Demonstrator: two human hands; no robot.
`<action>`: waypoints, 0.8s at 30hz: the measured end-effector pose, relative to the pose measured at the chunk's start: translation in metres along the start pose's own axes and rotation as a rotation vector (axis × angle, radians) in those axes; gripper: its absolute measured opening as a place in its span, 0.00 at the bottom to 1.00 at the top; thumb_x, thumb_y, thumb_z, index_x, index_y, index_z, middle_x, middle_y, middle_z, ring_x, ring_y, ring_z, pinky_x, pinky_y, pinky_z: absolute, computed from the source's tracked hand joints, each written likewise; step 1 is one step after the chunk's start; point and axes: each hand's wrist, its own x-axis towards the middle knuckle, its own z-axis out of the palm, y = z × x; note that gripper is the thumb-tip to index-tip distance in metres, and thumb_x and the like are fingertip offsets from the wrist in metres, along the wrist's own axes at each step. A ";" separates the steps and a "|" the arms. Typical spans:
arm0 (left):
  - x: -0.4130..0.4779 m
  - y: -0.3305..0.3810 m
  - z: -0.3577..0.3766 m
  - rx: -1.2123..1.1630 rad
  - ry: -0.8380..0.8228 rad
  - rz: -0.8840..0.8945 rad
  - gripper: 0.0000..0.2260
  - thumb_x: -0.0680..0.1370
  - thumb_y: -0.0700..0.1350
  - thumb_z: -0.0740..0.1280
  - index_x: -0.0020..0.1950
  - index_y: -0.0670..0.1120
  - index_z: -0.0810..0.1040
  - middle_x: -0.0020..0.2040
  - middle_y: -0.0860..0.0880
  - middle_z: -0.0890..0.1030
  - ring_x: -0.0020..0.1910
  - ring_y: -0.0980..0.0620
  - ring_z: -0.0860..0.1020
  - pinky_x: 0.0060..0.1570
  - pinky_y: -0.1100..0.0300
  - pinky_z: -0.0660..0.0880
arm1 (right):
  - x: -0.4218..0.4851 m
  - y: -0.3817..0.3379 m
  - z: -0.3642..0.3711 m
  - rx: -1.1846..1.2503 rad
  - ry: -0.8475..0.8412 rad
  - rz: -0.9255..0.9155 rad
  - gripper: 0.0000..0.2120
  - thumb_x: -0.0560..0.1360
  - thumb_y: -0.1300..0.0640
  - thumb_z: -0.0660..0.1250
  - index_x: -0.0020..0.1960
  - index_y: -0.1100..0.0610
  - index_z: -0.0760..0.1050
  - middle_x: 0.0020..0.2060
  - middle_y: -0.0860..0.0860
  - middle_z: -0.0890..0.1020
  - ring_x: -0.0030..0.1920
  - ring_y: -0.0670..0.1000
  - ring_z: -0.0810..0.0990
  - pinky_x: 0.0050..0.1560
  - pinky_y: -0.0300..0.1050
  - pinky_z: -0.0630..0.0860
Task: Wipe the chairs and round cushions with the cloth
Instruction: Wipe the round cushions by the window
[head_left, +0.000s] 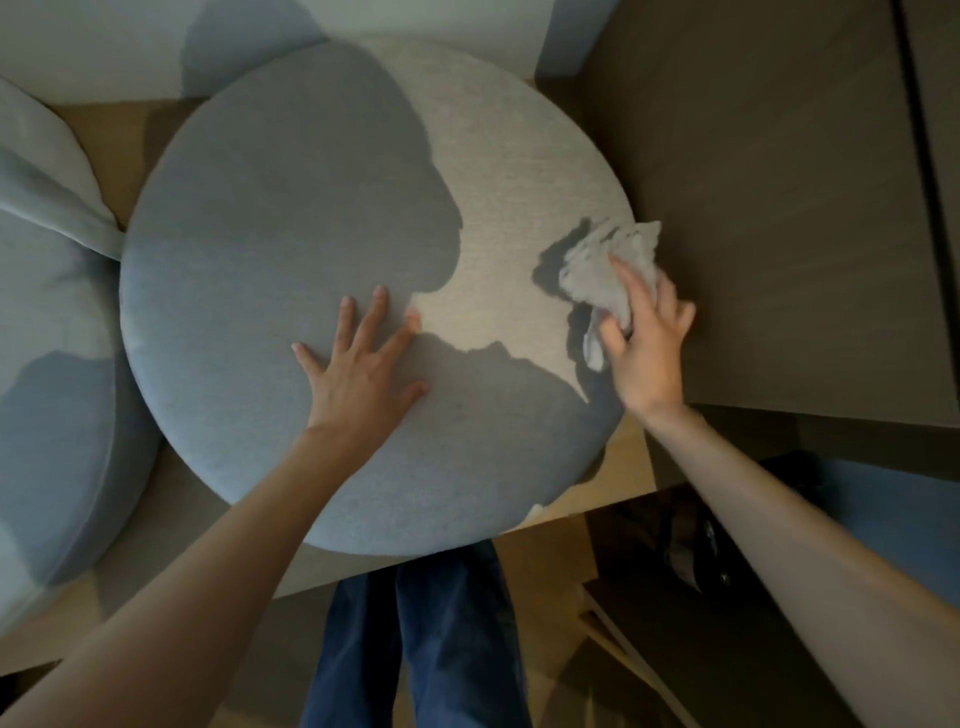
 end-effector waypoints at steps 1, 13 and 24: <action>-0.006 -0.002 0.003 0.012 -0.008 0.015 0.34 0.78 0.57 0.64 0.78 0.59 0.48 0.79 0.52 0.39 0.77 0.47 0.37 0.68 0.28 0.46 | 0.013 0.003 0.002 -0.035 -0.009 0.075 0.26 0.79 0.60 0.62 0.74 0.45 0.63 0.74 0.57 0.61 0.61 0.58 0.62 0.60 0.44 0.60; -0.035 -0.010 0.016 0.049 -0.046 0.038 0.34 0.78 0.55 0.65 0.78 0.59 0.49 0.79 0.53 0.38 0.77 0.47 0.37 0.68 0.28 0.47 | -0.155 -0.053 0.077 0.101 -0.204 -0.072 0.33 0.71 0.65 0.69 0.69 0.39 0.68 0.72 0.49 0.63 0.65 0.53 0.62 0.62 0.41 0.62; -0.063 -0.036 0.025 0.078 -0.057 0.172 0.33 0.78 0.53 0.64 0.78 0.55 0.51 0.79 0.51 0.39 0.77 0.47 0.38 0.70 0.31 0.44 | -0.059 -0.003 0.027 0.068 0.026 0.303 0.26 0.80 0.59 0.59 0.75 0.44 0.60 0.74 0.56 0.59 0.62 0.59 0.61 0.60 0.45 0.62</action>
